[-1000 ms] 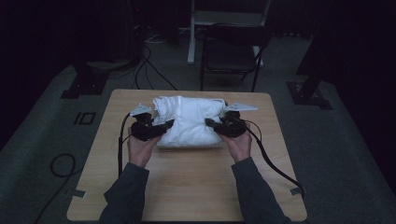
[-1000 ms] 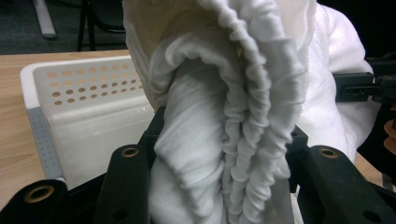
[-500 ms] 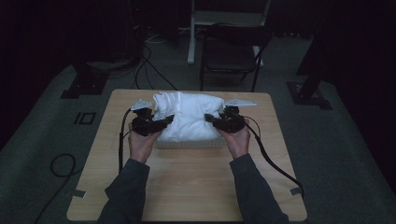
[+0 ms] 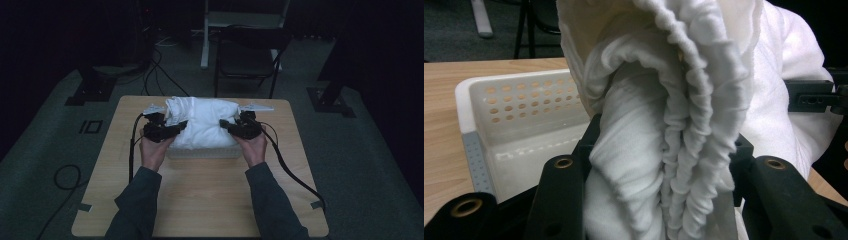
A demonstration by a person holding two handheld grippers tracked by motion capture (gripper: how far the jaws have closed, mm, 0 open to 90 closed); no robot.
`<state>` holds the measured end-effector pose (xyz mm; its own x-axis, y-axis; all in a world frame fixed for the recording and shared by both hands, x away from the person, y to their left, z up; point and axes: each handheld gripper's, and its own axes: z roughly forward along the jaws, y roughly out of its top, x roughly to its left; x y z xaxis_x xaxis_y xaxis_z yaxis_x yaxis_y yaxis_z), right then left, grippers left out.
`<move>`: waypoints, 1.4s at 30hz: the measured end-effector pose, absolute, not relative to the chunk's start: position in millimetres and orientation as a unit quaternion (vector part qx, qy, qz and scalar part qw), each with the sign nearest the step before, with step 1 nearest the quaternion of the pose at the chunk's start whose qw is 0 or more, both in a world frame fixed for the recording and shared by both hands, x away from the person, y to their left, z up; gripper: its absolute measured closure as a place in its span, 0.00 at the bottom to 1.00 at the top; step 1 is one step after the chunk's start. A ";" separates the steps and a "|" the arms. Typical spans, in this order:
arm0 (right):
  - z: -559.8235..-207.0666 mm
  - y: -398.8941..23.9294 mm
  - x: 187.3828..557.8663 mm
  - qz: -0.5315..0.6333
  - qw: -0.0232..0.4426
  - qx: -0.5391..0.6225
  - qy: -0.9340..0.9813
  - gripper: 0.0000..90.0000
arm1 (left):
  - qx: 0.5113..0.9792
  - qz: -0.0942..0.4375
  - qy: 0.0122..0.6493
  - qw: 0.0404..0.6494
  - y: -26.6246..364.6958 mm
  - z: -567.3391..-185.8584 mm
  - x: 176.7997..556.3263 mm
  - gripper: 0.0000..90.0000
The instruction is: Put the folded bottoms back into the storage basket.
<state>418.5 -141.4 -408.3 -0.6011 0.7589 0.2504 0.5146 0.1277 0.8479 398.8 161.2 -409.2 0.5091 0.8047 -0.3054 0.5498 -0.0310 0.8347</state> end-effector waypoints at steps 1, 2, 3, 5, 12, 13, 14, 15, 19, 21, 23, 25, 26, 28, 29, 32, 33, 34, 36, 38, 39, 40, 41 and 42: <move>-408.6 -141.5 419.3 0.501 0.121 0.429 0.741 0.75 | 0.707 0.126 0.479 0.505 161.2 -409.2 398.8 0.59; -409.0 -141.6 420.4 0.501 0.120 0.430 0.741 0.75 | 0.708 0.127 0.479 0.503 160.8 -409.6 400.4 0.59; -409.1 -141.7 421.0 0.501 0.120 0.431 0.741 0.75 | 0.708 0.128 0.480 0.503 160.4 -409.9 401.3 0.59; -409.6 -141.9 422.7 0.500 0.122 0.431 0.741 0.75 | 0.706 0.128 0.481 0.503 159.5 -410.5 403.0 0.59; -411.7 -142.4 428.5 0.499 0.119 0.437 0.739 0.75 | 0.710 0.132 0.482 0.497 157.9 -411.0 409.0 0.59; -412.2 -142.4 429.2 0.499 0.120 0.437 0.739 0.75 | 0.710 0.133 0.482 0.496 157.4 -411.2 410.1 0.59; -412.6 -142.5 429.9 0.498 0.121 0.437 0.739 0.75 | 0.710 0.133 0.482 0.496 157.4 -411.2 410.1 0.59; -412.6 -142.5 429.9 0.498 0.121 0.437 0.739 0.75 | 0.710 0.133 0.482 0.496 157.3 -411.3 410.6 0.59; -413.8 -142.7 432.8 0.497 0.122 0.440 0.738 0.75 | 0.710 0.136 0.485 0.492 155.6 -412.1 414.2 0.59; -414.4 -142.4 433.8 0.496 0.121 0.442 0.737 0.75 | 0.709 0.136 0.486 0.493 155.5 -412.3 415.3 0.59; -414.7 -142.5 434.4 0.497 0.121 0.442 0.737 0.75 | 0.708 0.135 0.487 0.493 155.7 -412.7 415.8 0.59; -415.5 -141.9 436.2 0.496 0.120 0.443 0.737 0.75 | 0.708 0.135 0.488 0.492 156.4 -414.9 418.4 0.59; -415.9 -141.6 437.2 0.495 0.120 0.443 0.738 0.75 | 0.708 0.135 0.489 0.491 156.7 -415.6 419.6 0.59; -416.2 -140.7 438.0 0.493 0.120 0.445 0.738 0.75 | 0.706 0.134 0.493 0.490 157.2 -417.0 421.4 0.59; -416.5 -139.1 439.7 0.491 0.122 0.445 0.740 0.75 | 0.706 0.134 0.495 0.490 157.8 -417.7 422.5 0.59; -417.1 -135.8 442.5 0.488 0.121 0.445 0.741 0.75 | 0.703 0.134 0.500 0.489 159.7 -419.5 424.9 0.59; -417.5 -135.0 443.3 0.487 0.122 0.445 0.742 0.75 | 0.703 0.134 0.501 0.487 160.2 -420.0 425.6 0.59; -418.0 -134.2 444.1 0.486 0.122 0.445 0.742 0.75 | 0.703 0.134 0.502 0.487 160.5 -420.7 426.5 0.59; -419.3 -133.0 445.9 0.485 0.122 0.446 0.743 0.75 | 0.702 0.133 0.504 0.486 161.0 -422.3 428.5 0.59; -420.7 -131.8 447.5 0.482 0.122 0.448 0.743 0.75 | 0.702 0.133 0.506 0.484 161.2 -424.4 430.7 0.59; -421.3 -131.5 448.4 0.481 0.122 0.448 0.744 0.75 | 0.701 0.132 0.507 0.483 161.1 -425.5 431.7 0.59; -421.9 -130.9 449.2 0.479 0.122 0.449 0.744 0.75 | 0.701 0.131 0.509 0.482 161.1 -426.5 432.6 0.59; -422.6 -130.7 450.1 0.478 0.122 0.449 0.745 0.75 | 0.701 0.131 0.510 0.482 161.1 -427.3 433.5 0.59; -423.2 -130.3 450.8 0.477 0.122 0.450 0.745 0.75 | 0.700 0.131 0.511 0.481 161.0 -428.1 434.3 0.59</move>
